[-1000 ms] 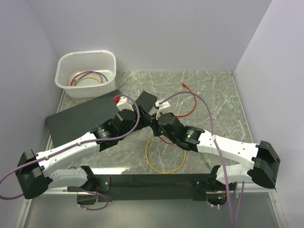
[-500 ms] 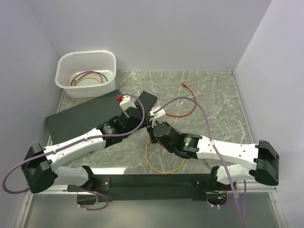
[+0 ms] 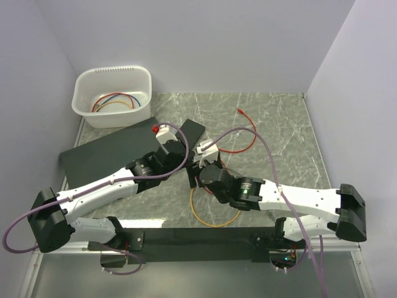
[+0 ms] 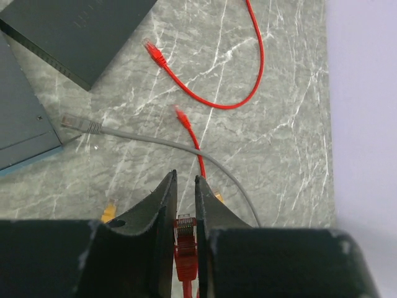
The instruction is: Insert the plug into the switch port
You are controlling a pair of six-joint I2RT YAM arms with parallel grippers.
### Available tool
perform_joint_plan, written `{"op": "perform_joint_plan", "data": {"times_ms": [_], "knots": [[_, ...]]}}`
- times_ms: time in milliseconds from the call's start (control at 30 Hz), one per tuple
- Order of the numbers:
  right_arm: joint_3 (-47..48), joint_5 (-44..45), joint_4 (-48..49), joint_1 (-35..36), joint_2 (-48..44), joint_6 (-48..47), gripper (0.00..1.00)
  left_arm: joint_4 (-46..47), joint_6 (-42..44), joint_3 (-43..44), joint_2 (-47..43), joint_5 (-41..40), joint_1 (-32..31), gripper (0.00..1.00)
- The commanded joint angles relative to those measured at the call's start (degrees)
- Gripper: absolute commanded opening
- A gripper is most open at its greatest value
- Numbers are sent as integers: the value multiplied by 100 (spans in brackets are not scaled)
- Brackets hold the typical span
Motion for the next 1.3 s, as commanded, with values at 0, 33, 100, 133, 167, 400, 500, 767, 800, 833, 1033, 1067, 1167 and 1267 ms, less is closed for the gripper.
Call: {"op": "perform_joint_plan", "data": {"times_ms": [0, 33, 100, 133, 167, 400, 500, 767, 800, 833, 1033, 1067, 1167, 1267], "knots": [[89, 160, 245, 34, -645, -159, 79, 220, 49, -157, -296, -208, -14, 0], [27, -145, 402, 26, -977, -229, 85, 500, 162, -245, -393, -208, -14, 1], [-166, -603, 683, -35, -1339, -352, 86, 922, 521, -587, -736, -104, -14, 0], [-254, -962, 746, -88, -1715, -414, 87, 1107, 706, -710, -868, -42, -14, 1], [-472, -1853, 990, -254, -1902, -458, 87, 1762, 891, -973, -1139, 37, -5, 0], [-1081, -5762, 2099, -1757, -2607, 86, 82, 3849, 2253, -1994, -2353, 1302, -5, 1], [-1090, -6414, 2266, -1899, -2423, 166, 76, 4343, 2474, -2249, -2653, 2014, -5, 1], [-1336, -6810, 2952, -1926, -2053, 561, 65, 5020, 2440, -2654, -3057, 2797, -5, 1], [-1310, -6828, 3048, -1943, -1983, 605, 63, 5098, 2422, -2671, -3066, 2841, -5, 1], [-1310, -6950, 3119, -1943, -1939, 649, 63, 5134, 2422, -2689, -3066, 2894, -5, 1], [-1169, -7206, 3497, -1952, -1649, 860, 60, 5300, 2352, -2636, -2803, 3254, -5, 1], [-1152, -7206, 3497, -1961, -1579, 852, 59, 5345, 2317, -2645, -2785, 3307, -14, 1], [-1134, -7250, 3585, -1961, -1482, 895, 54, 5477, 2255, -2689, -2776, 3430, -14, 1], [-1151, -7206, 3655, -1969, -1438, 939, 51, 5530, 2211, -2733, -2820, 3483, -14, 0]]}}
